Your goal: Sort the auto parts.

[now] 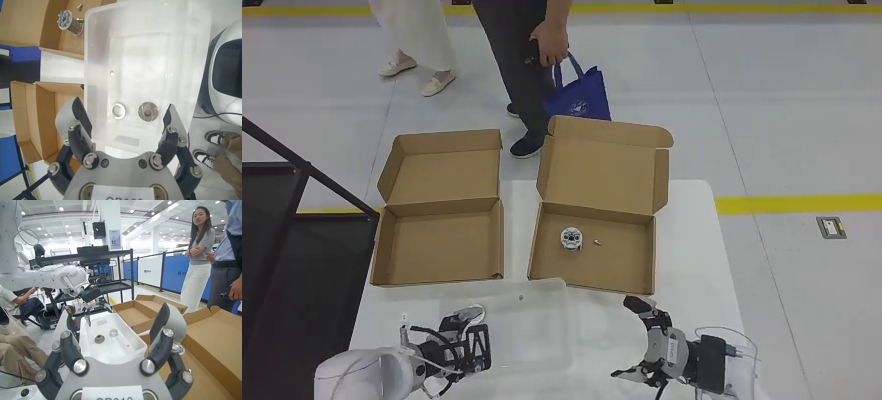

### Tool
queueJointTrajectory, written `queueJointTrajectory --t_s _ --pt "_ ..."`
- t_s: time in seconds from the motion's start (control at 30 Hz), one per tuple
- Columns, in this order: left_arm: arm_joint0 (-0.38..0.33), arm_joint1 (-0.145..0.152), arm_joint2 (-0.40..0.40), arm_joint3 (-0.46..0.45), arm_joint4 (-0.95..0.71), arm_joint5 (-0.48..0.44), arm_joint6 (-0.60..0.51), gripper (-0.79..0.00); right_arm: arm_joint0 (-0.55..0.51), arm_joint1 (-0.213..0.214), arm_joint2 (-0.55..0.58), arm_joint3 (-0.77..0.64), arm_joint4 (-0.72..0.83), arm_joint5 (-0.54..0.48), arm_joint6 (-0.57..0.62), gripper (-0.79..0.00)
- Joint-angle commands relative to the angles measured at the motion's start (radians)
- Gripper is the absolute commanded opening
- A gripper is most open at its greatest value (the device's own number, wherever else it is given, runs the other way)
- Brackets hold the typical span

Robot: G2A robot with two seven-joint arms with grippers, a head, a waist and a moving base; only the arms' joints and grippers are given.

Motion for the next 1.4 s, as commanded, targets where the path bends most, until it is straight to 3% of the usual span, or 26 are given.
queueJointTrajectory --t_s 0.0,0.27,0.53,0.83,1.03,1.23,1.37 --pt "0.001 0.0 -0.001 0.0 0.006 0.0 0.004 0.0 0.002 0.001 -0.001 0.004 0.003 -0.002 0.003 0.0" --pt "0.013 0.0 0.012 -0.005 0.043 0.036 -0.027 0.0 0.002 0.001 -0.001 0.004 0.003 -0.002 0.003 0.0" --pt "0.011 -0.008 0.064 0.017 0.022 0.07 -0.173 0.0 0.002 0.001 -0.001 0.004 0.003 -0.002 0.003 0.0" --pt "-0.059 -0.018 0.125 0.084 -0.088 0.003 -0.388 0.0 0.002 0.001 -0.001 0.004 0.003 -0.002 0.003 0.0" --pt "-0.109 -0.027 0.169 0.125 -0.169 0.018 -0.493 -0.12 0.002 0.001 -0.001 0.004 0.003 -0.002 0.003 0.0" --pt "-0.147 -0.029 0.2 0.152 -0.212 0.005 -0.561 -0.117 0.002 0.001 -0.001 0.004 0.003 -0.002 0.003 0.0" --pt "-0.167 -0.027 0.23 0.178 -0.209 0.012 -0.579 -0.163 0.002 0.001 -0.001 0.004 0.003 -0.002 0.003 0.0"
